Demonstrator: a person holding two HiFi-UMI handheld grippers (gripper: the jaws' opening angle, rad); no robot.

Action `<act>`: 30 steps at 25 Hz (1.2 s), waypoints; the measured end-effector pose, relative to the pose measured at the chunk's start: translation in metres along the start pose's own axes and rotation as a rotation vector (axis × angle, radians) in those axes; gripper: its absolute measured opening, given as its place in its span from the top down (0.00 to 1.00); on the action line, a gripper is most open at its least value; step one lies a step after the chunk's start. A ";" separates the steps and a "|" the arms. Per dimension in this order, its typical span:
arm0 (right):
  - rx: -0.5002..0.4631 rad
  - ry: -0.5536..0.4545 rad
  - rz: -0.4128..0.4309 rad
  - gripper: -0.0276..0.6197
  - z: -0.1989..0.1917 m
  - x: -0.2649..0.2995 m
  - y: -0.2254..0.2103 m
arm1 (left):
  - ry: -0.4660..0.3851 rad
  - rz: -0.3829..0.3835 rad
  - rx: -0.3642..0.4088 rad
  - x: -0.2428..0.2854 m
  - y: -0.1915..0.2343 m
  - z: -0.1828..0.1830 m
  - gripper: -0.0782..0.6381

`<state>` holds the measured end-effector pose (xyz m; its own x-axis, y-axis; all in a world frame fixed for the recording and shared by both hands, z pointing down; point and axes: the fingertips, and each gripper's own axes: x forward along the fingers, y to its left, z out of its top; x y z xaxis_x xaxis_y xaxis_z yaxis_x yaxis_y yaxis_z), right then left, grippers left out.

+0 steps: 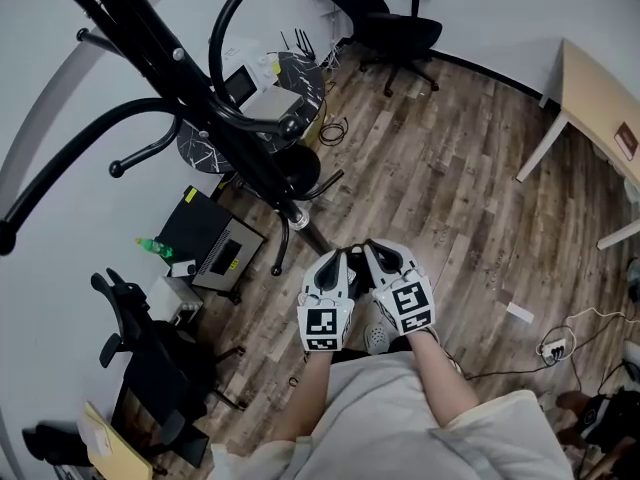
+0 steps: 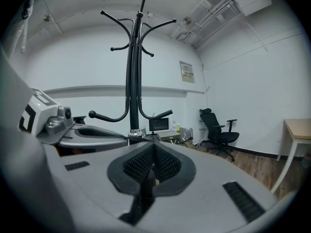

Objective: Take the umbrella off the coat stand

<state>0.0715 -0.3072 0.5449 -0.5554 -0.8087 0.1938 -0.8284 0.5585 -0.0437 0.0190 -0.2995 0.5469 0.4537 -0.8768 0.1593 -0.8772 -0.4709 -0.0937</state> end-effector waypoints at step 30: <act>-0.041 0.004 -0.015 0.94 0.000 0.001 -0.014 | -0.004 -0.013 -0.023 0.020 0.000 0.008 0.86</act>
<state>0.0828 -0.3161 0.5460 -0.5428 -0.8162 0.1980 -0.8327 0.5538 -0.0002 0.0290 -0.3177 0.5422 0.4653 -0.8713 0.1563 -0.8747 -0.4796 -0.0694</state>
